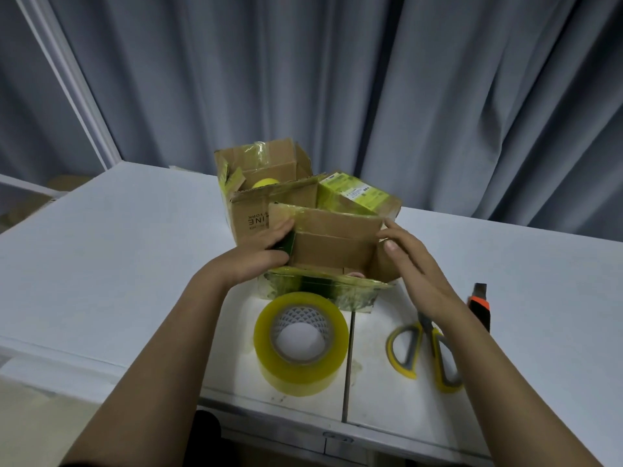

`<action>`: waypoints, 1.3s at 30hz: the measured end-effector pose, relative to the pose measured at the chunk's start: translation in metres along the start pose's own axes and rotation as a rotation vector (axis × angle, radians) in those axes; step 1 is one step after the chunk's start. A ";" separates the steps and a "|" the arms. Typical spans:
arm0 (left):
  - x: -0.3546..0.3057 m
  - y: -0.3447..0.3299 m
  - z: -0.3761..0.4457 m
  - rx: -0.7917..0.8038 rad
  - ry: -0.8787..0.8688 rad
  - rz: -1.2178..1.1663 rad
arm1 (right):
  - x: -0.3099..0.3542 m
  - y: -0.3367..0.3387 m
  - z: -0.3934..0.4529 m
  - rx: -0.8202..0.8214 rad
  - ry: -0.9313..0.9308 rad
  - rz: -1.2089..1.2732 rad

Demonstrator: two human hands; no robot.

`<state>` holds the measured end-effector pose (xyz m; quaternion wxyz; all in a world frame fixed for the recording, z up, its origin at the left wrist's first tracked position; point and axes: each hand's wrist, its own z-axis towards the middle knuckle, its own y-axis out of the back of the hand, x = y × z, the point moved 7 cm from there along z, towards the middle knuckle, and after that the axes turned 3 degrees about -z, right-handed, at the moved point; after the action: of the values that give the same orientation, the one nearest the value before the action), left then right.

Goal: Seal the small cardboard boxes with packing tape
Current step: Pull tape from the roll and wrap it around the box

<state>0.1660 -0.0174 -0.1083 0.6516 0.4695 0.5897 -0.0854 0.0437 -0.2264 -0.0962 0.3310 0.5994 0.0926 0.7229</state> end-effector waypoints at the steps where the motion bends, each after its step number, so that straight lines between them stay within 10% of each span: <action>1: 0.001 -0.001 0.001 0.001 -0.002 -0.004 | -0.002 0.006 -0.001 -0.092 0.002 0.022; 7: 0.010 -0.005 0.004 0.010 -0.020 0.123 | 0.000 0.003 -0.024 -0.268 -0.065 0.221; 13: 0.011 -0.005 0.001 -0.082 -0.057 0.058 | 0.007 -0.031 -0.034 0.102 0.018 -0.109; 21: 0.022 0.015 -0.010 -0.251 -0.011 -0.186 | 0.000 -0.016 -0.016 -0.246 -0.028 -0.081; 32: -0.012 0.005 -0.008 -0.572 -0.157 0.599 | -0.003 -0.014 0.019 -0.159 0.134 -0.469; 39: 0.001 -0.034 -0.001 -0.308 -0.103 0.740 | -0.009 -0.024 0.005 -0.216 0.115 -0.580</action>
<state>0.1428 -0.0346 -0.1267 0.7298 0.5420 0.3534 0.2209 0.0579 -0.2147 -0.1150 0.5793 0.4675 0.2008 0.6368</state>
